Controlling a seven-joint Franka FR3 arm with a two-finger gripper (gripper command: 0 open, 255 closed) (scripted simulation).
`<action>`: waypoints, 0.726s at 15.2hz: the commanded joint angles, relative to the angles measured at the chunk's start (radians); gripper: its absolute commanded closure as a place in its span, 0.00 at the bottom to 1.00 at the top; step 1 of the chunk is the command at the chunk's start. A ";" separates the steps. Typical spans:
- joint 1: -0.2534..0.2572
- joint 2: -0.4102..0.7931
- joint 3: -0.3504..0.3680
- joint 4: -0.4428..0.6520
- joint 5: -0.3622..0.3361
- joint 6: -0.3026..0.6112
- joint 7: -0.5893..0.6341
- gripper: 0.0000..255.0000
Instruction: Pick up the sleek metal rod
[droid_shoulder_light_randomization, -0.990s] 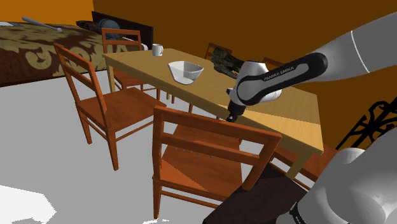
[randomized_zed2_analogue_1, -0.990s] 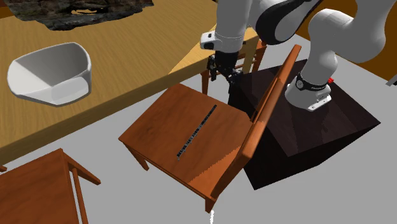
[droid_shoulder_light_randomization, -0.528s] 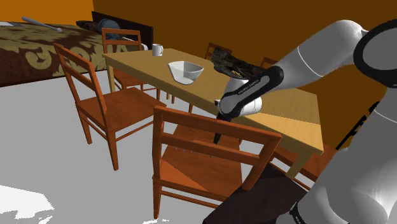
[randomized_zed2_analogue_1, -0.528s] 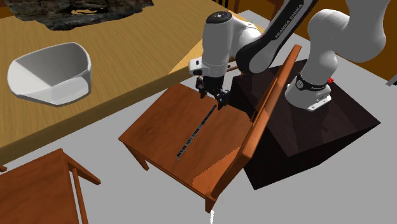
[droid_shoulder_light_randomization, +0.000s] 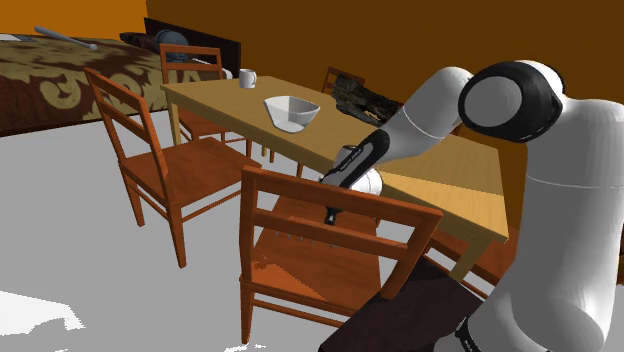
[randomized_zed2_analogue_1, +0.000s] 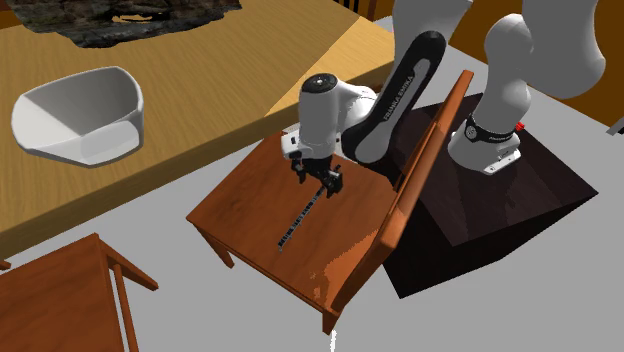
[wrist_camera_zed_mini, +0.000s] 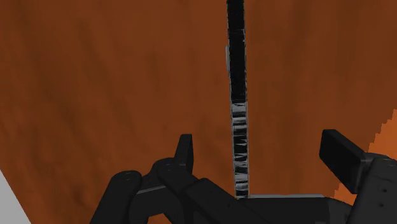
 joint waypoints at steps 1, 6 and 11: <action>-0.015 0.076 0.024 0.044 0.010 0.033 -0.039 0.00; -0.033 0.147 0.047 0.067 0.028 0.081 -0.056 0.00; -0.042 0.184 0.058 0.080 0.035 0.105 -0.063 0.00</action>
